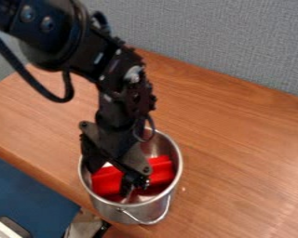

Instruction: Move the red object from the metal pot to the table

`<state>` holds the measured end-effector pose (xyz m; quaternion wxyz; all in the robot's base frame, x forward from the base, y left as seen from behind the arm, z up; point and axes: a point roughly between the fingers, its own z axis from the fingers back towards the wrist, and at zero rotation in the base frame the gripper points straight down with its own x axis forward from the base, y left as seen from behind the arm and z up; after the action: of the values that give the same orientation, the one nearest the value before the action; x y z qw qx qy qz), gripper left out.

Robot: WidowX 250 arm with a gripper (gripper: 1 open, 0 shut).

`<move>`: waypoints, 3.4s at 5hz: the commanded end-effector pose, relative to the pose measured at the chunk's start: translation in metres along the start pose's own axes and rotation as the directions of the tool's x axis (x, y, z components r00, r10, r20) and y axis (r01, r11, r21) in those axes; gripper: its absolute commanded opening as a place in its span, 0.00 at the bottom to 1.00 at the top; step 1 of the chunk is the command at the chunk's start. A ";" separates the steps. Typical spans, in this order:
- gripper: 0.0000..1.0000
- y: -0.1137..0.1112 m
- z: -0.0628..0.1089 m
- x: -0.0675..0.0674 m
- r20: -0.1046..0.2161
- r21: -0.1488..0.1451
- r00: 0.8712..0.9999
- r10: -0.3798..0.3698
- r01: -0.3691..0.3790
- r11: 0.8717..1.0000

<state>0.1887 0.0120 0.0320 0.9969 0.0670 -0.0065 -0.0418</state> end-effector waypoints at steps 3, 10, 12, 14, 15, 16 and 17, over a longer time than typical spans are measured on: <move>0.00 -0.029 -0.022 0.014 -0.028 -0.060 0.994 -0.104 0.102 0.993; 1.00 -0.089 0.003 0.062 -0.043 0.131 0.992 0.119 -0.113 0.985; 0.00 -0.082 -0.003 0.071 -0.043 0.155 0.991 0.124 -0.116 0.981; 0.00 -0.079 -0.005 0.060 -0.023 0.169 0.973 0.231 -0.224 0.960; 0.00 -0.081 0.002 0.052 -0.031 0.173 0.959 0.282 -0.272 0.946; 0.00 -0.090 0.018 0.044 -0.091 0.176 0.944 0.317 -0.299 0.938; 0.00 -0.101 0.032 0.038 -0.150 0.184 0.924 0.351 -0.322 0.929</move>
<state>0.2119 -0.0890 0.0353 0.9728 0.1627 0.0957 0.1340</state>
